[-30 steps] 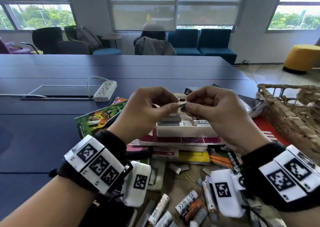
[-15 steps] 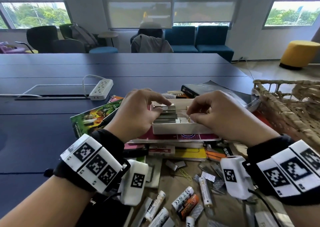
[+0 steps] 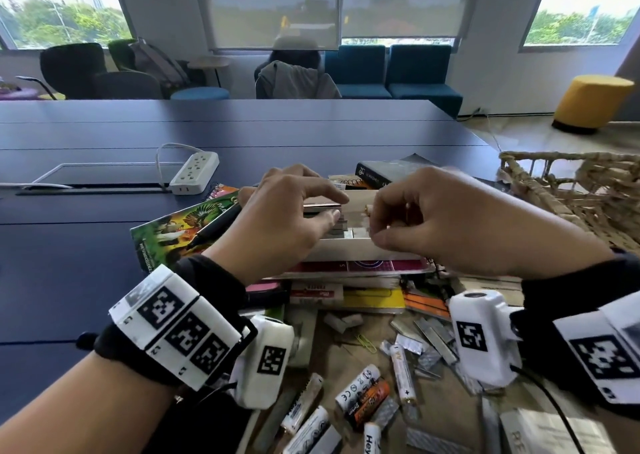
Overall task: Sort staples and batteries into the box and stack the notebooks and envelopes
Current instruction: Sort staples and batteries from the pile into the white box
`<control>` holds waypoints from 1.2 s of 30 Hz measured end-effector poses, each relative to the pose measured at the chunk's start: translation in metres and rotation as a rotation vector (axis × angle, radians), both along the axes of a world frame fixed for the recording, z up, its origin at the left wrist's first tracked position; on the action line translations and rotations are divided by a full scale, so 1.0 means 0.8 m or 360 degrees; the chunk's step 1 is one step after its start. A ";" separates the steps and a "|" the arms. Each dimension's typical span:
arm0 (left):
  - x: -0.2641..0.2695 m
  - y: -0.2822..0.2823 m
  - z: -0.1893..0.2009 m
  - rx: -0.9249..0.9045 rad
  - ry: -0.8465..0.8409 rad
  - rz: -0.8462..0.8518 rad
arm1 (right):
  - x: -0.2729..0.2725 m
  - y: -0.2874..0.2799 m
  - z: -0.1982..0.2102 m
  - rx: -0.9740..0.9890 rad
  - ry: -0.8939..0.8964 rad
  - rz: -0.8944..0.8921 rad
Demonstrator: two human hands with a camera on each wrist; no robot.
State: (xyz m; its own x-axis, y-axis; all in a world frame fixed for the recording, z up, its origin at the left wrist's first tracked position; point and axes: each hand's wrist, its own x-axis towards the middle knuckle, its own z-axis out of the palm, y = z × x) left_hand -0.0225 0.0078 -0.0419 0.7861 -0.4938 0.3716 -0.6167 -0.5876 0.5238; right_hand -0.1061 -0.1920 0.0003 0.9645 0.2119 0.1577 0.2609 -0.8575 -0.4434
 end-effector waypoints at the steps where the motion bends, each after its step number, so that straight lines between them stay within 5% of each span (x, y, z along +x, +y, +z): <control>1: -0.001 0.000 0.001 -0.0013 -0.0012 -0.0008 | -0.004 0.002 0.003 -0.0058 0.0140 0.0065; 9: -0.022 -0.002 0.019 0.0027 0.0053 -0.0303 | -0.020 0.017 -0.019 -0.0611 0.0624 0.0052; 17: -0.027 -0.005 0.019 0.0092 0.0148 -0.0327 | -0.019 0.033 -0.040 -0.1047 0.0457 0.0027; 36: -0.026 0.004 0.026 0.0489 0.0191 -0.0549 | -0.024 0.048 -0.044 -0.0995 0.0417 0.0152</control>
State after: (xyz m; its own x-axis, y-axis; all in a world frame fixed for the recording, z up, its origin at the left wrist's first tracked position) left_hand -0.0435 0.0109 -0.0210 0.5857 -0.8062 0.0839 -0.7486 -0.4983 0.4373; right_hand -0.1252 -0.1540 -0.0352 0.9266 0.2735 -0.2582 0.3000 -0.9515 0.0687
